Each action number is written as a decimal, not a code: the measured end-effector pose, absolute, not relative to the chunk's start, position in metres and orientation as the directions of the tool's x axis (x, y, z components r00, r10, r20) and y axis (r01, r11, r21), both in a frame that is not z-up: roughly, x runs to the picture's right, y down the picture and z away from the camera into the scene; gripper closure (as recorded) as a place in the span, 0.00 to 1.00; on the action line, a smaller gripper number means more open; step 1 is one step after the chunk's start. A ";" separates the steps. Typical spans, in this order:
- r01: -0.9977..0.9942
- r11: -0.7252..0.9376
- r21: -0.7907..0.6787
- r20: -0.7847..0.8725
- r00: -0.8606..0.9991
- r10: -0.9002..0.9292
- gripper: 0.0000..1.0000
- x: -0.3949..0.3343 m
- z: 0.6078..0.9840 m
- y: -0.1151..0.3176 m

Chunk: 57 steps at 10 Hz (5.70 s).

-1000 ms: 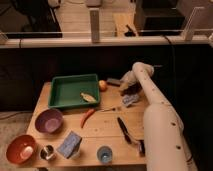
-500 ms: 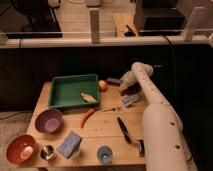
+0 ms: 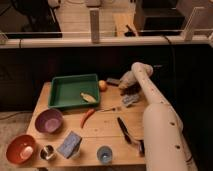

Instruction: Place eraser in tray

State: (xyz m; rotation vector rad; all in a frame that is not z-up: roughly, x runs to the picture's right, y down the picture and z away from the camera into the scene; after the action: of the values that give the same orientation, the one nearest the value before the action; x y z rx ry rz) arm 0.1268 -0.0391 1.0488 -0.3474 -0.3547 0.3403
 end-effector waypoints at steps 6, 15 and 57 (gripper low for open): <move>-0.260 0.884 -0.388 0.276 0.883 0.380 1.00 0.127 1.048 -0.039; -0.281 0.902 -0.327 0.306 0.872 0.382 1.00 0.128 0.994 -0.062; 0.402 0.844 -0.354 0.700 0.712 -0.045 0.20 -0.032 0.940 -0.044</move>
State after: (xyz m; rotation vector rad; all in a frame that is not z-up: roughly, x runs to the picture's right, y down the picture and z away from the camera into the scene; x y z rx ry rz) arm -0.0323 -0.0442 0.9404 -0.5171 -0.7429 -0.2602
